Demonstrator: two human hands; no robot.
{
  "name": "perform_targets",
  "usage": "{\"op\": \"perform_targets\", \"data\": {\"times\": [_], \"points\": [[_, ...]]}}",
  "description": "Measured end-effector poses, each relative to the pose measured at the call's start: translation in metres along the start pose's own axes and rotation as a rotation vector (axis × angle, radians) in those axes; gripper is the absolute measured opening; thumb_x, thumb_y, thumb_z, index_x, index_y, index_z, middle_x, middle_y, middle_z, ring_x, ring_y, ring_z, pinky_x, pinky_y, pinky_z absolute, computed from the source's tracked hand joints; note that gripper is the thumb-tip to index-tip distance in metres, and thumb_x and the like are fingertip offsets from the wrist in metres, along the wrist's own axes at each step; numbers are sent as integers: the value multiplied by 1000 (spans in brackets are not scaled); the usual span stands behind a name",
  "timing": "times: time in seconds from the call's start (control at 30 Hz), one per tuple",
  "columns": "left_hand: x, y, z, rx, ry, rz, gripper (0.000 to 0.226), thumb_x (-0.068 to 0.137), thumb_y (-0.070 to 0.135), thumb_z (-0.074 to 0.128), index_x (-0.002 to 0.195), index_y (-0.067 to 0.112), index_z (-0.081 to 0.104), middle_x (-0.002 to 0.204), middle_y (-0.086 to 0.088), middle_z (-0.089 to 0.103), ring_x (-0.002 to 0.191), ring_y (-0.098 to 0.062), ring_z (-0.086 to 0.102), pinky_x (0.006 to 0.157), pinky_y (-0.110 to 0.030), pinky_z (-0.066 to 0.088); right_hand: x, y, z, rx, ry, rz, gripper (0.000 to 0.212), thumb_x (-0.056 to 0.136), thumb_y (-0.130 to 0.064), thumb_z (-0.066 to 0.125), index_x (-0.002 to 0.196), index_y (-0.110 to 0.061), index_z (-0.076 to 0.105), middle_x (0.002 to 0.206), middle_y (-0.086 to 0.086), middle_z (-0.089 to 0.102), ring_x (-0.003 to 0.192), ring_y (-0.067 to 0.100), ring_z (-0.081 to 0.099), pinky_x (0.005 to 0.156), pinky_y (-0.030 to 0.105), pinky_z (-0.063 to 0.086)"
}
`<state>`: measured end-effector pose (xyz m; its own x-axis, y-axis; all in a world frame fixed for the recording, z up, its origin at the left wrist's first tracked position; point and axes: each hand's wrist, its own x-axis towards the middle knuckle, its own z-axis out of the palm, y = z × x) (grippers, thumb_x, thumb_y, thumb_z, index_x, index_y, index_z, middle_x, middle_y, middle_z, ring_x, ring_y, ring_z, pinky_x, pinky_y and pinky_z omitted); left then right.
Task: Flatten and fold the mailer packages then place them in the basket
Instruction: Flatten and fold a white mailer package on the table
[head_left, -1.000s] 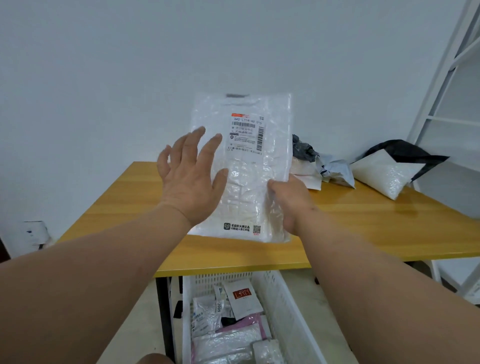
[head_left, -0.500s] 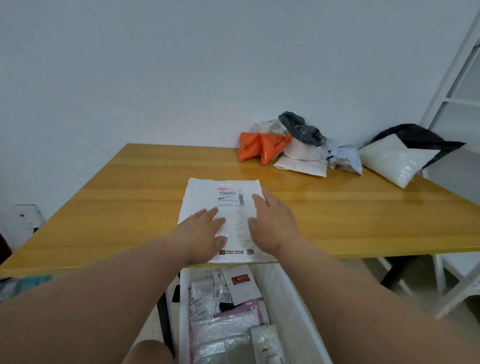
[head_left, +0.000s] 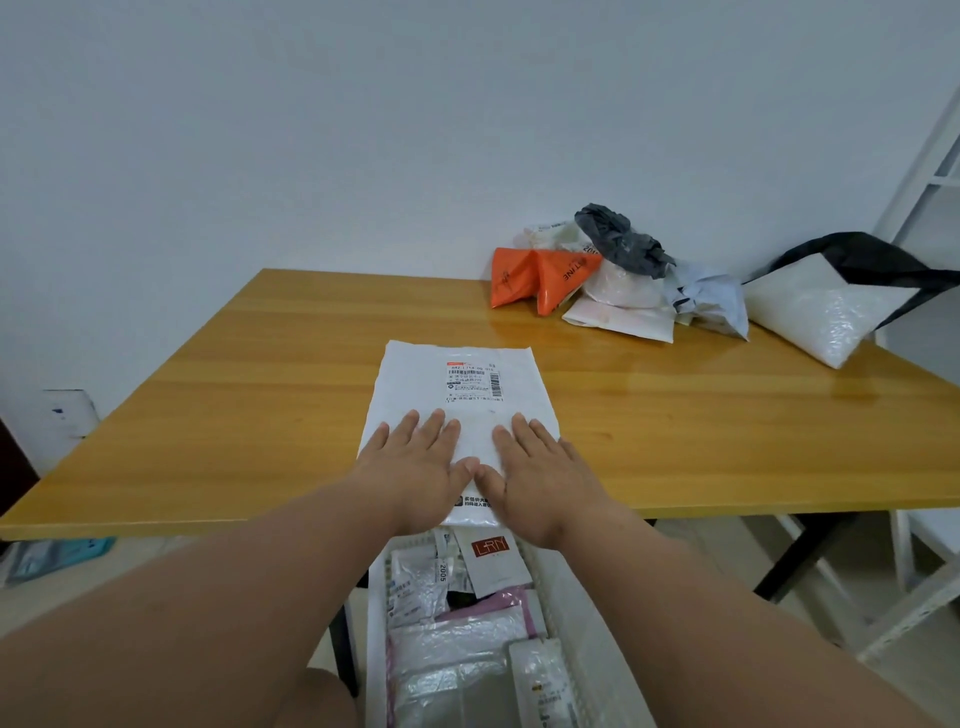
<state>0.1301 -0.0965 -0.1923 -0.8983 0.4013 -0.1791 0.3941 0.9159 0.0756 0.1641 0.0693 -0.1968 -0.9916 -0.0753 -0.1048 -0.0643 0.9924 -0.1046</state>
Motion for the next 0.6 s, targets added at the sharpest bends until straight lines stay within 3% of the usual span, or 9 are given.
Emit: {"op": "perform_targets", "data": {"times": [0.2,0.27,0.33,0.4,0.5,0.6], "points": [[0,0,-2,-2,-36,-4,66,101,55,8,156,23,-9,163,4,-16,150,-21,-15,122,-44,-5,3,1,-7,18,-34,-2,69,100,-59,19,157,-20,9,165,4,-1,152,19,-2,122,44,4],[2,-1,-7,-20,-44,-11,66,101,57,12,157,26,-2,164,5,-9,151,-21,-9,122,-44,0,9,0,-17,9,-61,17,63,99,-55,24,153,-22,23,162,5,16,149,21,15,120,47,13],[7,-2,-15,-60,-23,-24,63,101,57,17,156,28,12,164,5,6,149,-24,6,118,-47,12,17,-2,-28,-26,-43,51,51,99,-48,25,139,-22,43,145,7,42,133,25,41,111,48,26],[13,-4,-21,-92,19,-50,57,101,55,20,152,29,23,158,3,20,143,-26,19,112,-48,22,25,-8,-35,-80,18,81,45,100,-44,23,125,-20,51,126,8,53,116,26,52,102,46,33],[25,-7,-25,-45,58,-79,54,102,49,22,153,29,21,155,2,24,139,-28,24,109,-49,26,35,-13,-37,-106,117,98,44,101,-46,27,126,-18,50,124,7,55,113,28,52,94,43,39],[35,-12,-27,61,112,-56,52,102,48,22,150,28,28,148,-3,31,132,-29,32,107,-48,30,43,-11,-29,-120,118,73,49,99,-53,28,134,-22,44,131,7,45,121,29,41,95,44,39]]}}
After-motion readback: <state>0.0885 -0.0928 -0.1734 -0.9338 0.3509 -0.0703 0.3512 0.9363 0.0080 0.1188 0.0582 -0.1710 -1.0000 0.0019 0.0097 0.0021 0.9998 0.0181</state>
